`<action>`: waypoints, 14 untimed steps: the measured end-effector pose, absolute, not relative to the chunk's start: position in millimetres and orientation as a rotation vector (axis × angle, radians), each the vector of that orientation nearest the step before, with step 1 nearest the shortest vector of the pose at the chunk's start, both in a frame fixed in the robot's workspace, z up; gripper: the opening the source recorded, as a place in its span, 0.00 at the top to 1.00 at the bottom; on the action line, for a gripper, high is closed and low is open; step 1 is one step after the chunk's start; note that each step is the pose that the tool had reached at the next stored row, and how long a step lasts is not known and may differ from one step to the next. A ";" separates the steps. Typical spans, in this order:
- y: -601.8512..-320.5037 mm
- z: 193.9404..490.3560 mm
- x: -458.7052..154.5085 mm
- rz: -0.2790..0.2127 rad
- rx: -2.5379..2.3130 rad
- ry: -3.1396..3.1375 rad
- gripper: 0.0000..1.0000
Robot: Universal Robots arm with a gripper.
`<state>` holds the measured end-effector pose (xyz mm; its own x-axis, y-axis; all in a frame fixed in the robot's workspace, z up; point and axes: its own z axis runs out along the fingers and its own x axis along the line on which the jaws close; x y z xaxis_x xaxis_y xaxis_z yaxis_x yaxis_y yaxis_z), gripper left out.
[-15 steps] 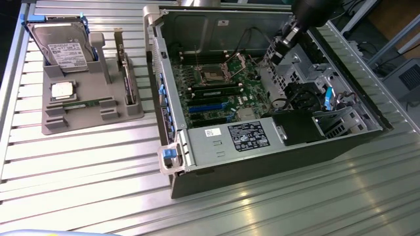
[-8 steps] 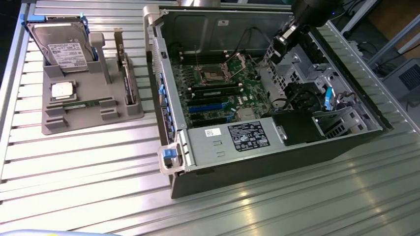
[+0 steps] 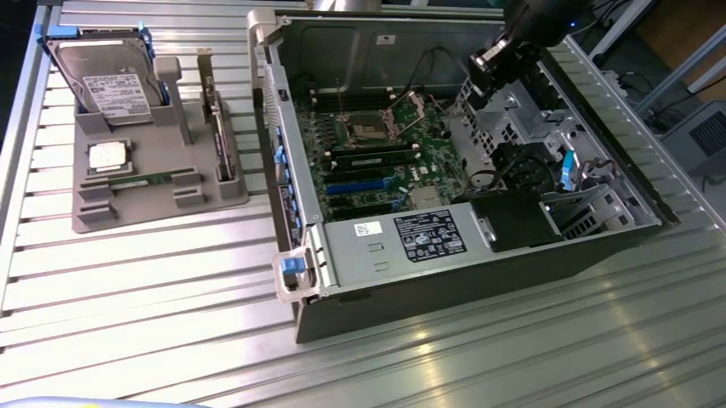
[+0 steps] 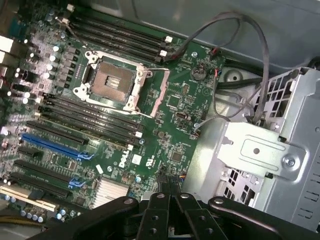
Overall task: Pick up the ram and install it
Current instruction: 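Press down the ram until it locks into place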
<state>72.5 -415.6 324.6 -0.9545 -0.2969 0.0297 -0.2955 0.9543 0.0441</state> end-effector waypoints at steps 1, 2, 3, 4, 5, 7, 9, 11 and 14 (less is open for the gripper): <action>-415.5 324.6 72.5 -0.061 0.419 -3.077 0.90; -415.5 324.6 72.5 -0.062 0.395 -3.081 0.90; -415.5 324.6 72.5 -0.062 0.376 -3.083 0.90; -415.6 324.6 72.5 -0.062 0.326 -3.090 0.90; -415.6 324.6 72.5 -0.063 0.295 -3.093 0.90; -415.5 324.5 72.5 -0.064 0.223 -3.100 0.90; -415.6 324.5 72.5 -0.065 0.160 -3.105 0.90; -415.6 324.5 72.5 -0.066 0.098 -3.108 0.90; -415.6 324.5 72.5 -0.066 0.099 -3.108 0.90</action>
<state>72.5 -415.6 324.5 -0.9975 -0.0646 0.0298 -0.0632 0.9971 0.0434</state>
